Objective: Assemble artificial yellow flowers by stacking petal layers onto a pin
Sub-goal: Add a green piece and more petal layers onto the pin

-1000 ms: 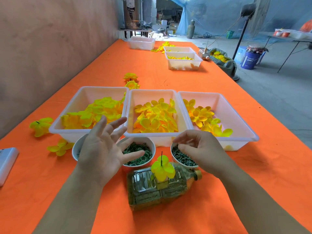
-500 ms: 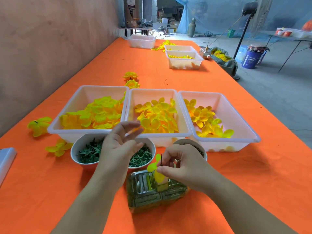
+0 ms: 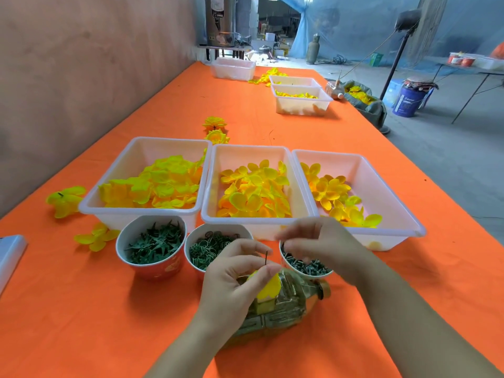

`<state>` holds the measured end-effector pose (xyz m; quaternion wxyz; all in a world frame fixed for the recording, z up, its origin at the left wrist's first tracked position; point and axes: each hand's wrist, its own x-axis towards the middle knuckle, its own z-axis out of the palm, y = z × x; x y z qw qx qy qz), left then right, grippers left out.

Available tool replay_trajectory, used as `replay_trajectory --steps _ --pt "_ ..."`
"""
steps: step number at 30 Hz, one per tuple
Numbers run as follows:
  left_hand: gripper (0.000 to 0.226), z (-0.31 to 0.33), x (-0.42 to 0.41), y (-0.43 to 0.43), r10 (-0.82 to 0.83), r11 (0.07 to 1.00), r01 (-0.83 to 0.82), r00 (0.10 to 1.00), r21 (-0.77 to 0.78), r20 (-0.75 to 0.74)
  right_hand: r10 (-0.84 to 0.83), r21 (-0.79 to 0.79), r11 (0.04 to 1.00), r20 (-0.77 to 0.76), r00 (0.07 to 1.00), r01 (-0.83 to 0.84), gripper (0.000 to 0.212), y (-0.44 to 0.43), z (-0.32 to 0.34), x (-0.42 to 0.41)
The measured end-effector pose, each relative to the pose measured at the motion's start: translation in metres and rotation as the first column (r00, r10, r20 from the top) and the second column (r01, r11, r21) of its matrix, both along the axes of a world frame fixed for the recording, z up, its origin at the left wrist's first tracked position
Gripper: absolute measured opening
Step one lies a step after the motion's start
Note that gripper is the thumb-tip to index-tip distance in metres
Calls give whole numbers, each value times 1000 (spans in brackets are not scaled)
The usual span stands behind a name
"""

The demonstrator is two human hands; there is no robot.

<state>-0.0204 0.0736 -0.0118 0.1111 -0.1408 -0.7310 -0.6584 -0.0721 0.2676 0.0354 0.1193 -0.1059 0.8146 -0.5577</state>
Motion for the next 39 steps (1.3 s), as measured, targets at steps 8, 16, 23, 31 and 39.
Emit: replay_trajectory --steps 8,16,23,31,39 --pt "7 -2 -2 -5 -104 995 104 992 2 73 -208 356 881 -301 931 312 11 -17 7 -95" --pt "8 -2 -3 -7 -103 994 105 992 -23 75 151 939 343 -31 988 -23 23 -42 11 -125" --pt "9 -4 -3 -6 -88 995 90 994 -36 57 229 668 726 -457 859 162 10 -73 25 -97" --pt "14 -6 -2 -6 -94 995 95 992 -9 86 718 929 262 -7 696 -261 34 -122 2 -70" --pt "18 -5 -2 -7 -92 995 95 994 -33 64 546 671 693 -250 799 -264 13 -109 3 -68"
